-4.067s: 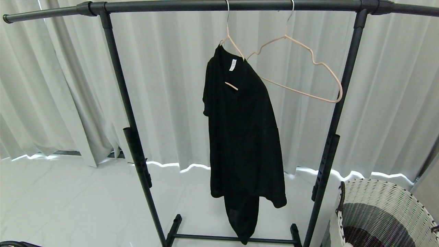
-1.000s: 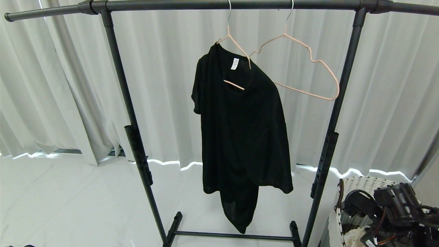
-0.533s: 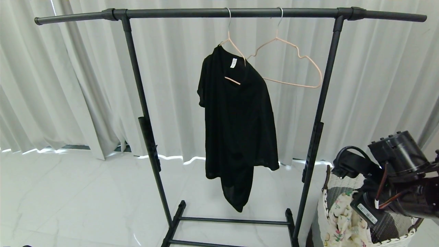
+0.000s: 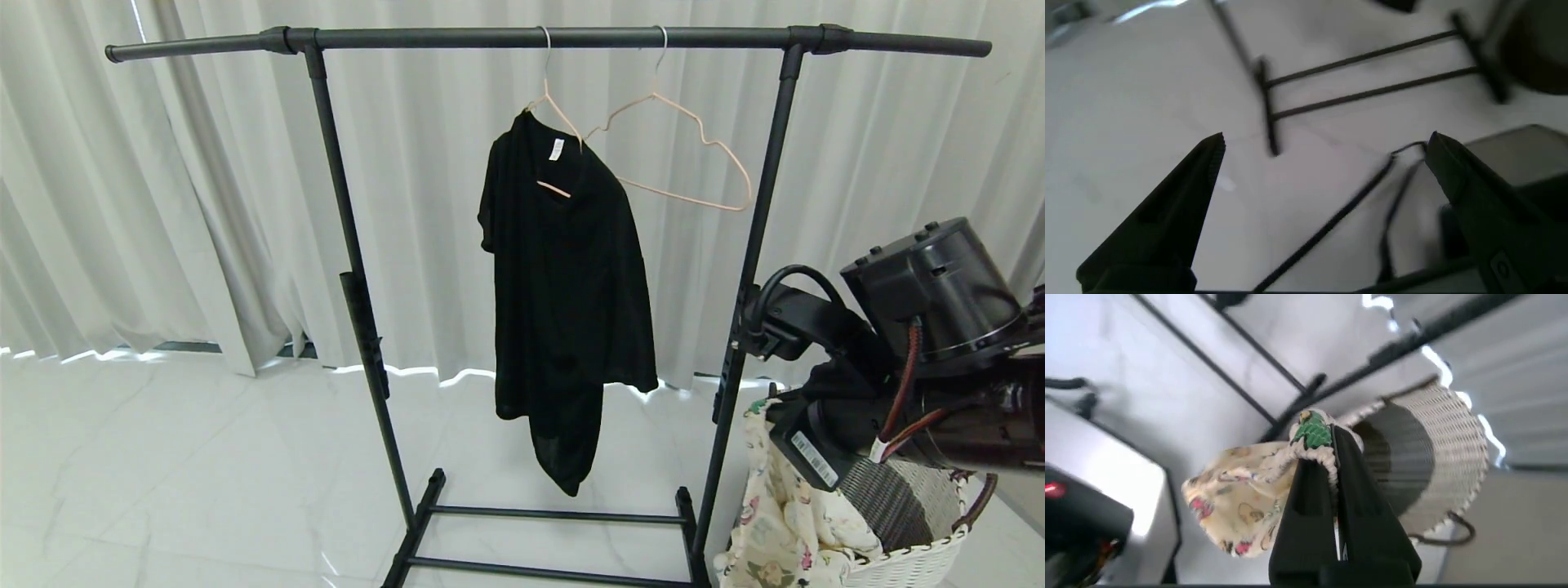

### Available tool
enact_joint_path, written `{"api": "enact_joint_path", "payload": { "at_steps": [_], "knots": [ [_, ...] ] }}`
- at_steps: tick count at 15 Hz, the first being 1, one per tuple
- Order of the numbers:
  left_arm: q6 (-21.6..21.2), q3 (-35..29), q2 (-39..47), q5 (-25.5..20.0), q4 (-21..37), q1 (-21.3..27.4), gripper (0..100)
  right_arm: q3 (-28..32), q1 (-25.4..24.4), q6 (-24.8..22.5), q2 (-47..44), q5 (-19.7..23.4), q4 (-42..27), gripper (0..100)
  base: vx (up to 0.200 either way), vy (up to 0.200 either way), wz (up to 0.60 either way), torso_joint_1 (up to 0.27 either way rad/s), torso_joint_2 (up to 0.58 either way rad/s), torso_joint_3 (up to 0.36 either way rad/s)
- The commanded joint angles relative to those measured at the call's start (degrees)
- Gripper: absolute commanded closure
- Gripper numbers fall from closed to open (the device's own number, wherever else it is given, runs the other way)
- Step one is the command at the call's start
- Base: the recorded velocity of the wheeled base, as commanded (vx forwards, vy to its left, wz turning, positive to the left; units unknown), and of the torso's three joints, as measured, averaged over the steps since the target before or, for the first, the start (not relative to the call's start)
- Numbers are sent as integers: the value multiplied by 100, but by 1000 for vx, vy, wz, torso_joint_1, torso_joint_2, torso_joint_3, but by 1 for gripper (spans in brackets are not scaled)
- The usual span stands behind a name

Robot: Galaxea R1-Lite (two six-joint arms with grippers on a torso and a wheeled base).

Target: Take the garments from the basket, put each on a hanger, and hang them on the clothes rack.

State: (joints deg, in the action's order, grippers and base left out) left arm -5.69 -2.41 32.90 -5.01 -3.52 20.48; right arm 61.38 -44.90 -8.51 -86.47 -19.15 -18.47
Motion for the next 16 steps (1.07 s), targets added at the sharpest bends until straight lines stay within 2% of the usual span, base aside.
{"api": "enact_joint_path", "payload": {
  "at_steps": [1, 3, 5, 7, 9, 11, 12, 15, 16],
  "knots": [
    [7, -690, -337, -308, -17, 114, 0, 225, -230, 77, -98, -1, -25, 100, 0, 0, 0, 0, 0, 0],
    [16, -1956, 735, -325, -34, 114, 0, 375, -634, 447, -160, 34, 1, 100, 0, 0, 0, 0, 0, 0],
    [24, -2738, 1482, -334, -34, 184, 0, 674, -1039, 939, -300, 52, 177, 100, 0, 0, 0, 0, 0, 0],
    [51, -2905, 1676, -325, -43, 492, 0, 990, -1232, 1238, -476, 52, 432, 100, 0, 0, 0, 0, 0, 0],
    [508, -3107, 1693, -325, -78, 1327, 0, 1570, -1346, 1308, -731, 52, 590, 100, 0, 0, 0, 0, 0, 0],
    [991, -3362, 1702, -325, -78, 1925, 0, 2150, -1443, 1308, -1004, 52, 590, 100, 0, 0, 0, 0, 0, 0],
    [1061, -3415, 1720, -325, -78, 2074, 0, 2458, -1504, 1308, -1153, 52, 590, 100, 0, 0, 0, 0, 0, 0],
    [1053, -3424, 1790, -308, -78, 2109, 0, 3214, -1680, 1299, -1592, 52, 581, 100, 0, 0, 0, 0, 0, 0],
    [1053, -3432, 1904, -299, -78, 2109, 0, 3627, -1768, 1290, -1830, 52, 564, 100, 0, 0, 0, 0, 0, 0]
  ]
}}
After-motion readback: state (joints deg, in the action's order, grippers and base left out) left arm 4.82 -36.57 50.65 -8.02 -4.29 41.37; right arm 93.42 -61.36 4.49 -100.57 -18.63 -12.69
